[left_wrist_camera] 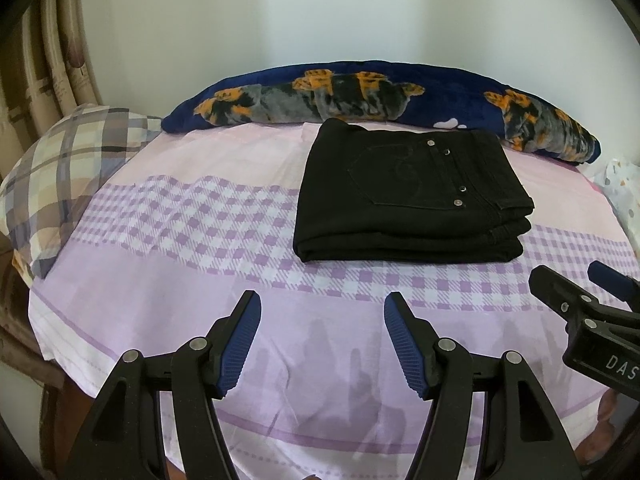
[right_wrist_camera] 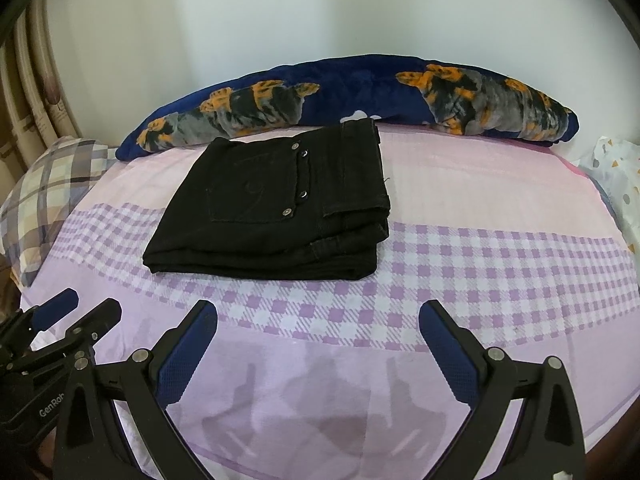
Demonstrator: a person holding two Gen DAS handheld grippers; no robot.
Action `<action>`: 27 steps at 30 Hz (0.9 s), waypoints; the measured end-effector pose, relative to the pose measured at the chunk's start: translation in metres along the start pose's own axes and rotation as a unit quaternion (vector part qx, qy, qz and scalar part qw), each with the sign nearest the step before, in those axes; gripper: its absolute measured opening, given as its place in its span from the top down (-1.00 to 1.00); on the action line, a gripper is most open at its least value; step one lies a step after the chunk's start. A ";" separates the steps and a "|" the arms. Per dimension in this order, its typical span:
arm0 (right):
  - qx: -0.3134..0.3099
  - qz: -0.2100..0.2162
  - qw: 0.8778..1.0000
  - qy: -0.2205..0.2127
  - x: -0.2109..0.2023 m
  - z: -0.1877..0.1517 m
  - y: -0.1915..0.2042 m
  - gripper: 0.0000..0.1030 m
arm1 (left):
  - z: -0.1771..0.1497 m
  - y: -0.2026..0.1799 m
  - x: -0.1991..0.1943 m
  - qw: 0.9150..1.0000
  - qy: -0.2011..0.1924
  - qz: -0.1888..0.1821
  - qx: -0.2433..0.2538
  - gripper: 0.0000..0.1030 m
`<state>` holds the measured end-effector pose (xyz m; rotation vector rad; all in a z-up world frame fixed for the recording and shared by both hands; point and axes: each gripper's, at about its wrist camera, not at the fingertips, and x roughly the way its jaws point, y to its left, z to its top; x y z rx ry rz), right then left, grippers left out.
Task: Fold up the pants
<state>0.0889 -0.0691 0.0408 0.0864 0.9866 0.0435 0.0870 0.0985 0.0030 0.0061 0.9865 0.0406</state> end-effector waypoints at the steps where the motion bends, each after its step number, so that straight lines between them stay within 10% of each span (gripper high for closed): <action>1: 0.000 0.000 1.000 0.001 0.000 -0.001 0.001 -0.94 | -0.001 0.000 0.000 1.000 0.001 0.000 0.000 -0.26; 27: 0.005 -0.003 1.000 0.005 0.001 -0.002 0.000 -0.94 | -0.002 -0.010 -0.003 1.000 -0.010 0.006 0.025 -0.26</action>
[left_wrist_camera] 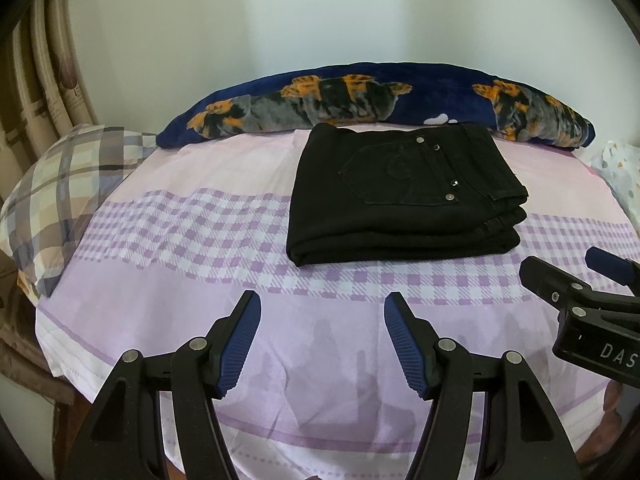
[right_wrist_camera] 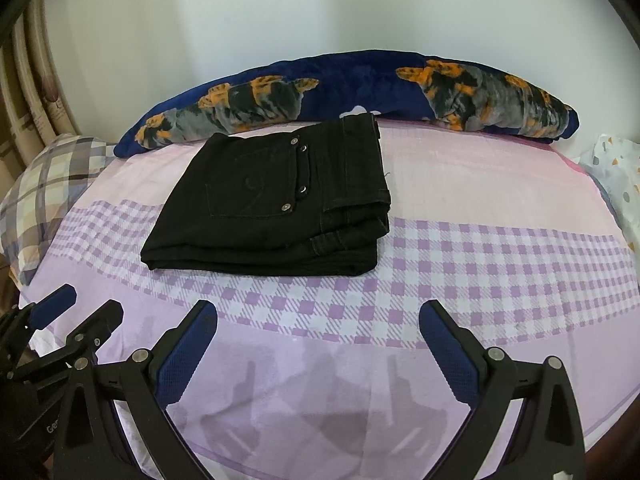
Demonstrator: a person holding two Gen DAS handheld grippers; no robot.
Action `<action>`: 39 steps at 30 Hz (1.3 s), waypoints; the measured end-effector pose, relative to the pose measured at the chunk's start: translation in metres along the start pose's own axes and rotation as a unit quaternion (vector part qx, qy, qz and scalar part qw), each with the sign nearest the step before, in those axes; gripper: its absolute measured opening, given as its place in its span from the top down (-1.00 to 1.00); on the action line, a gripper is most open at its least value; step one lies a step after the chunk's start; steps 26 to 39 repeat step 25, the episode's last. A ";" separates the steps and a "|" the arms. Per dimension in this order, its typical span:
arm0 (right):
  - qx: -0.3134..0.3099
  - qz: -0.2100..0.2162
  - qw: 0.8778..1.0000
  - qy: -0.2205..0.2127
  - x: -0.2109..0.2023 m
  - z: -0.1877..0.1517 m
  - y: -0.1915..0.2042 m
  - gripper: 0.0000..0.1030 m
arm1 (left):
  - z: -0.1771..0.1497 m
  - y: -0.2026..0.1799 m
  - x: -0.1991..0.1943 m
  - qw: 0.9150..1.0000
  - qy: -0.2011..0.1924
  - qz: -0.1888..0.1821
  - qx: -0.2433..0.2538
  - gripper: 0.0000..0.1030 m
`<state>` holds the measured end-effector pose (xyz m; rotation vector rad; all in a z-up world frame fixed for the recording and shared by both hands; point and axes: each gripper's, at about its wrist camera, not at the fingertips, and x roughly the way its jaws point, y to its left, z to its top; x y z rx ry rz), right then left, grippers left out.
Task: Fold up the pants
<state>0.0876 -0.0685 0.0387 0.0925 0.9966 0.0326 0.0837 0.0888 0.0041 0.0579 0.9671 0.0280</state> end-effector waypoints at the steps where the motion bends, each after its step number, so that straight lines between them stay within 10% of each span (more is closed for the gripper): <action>1: -0.001 0.000 1.000 0.000 0.000 0.000 0.000 -0.94 | 0.000 0.000 0.000 1.000 0.000 0.000 0.001 -0.26; 39: 0.003 0.000 1.000 0.002 0.002 -0.002 -0.004 -0.94 | 0.000 -0.004 0.006 1.000 0.005 -0.005 0.009 -0.26</action>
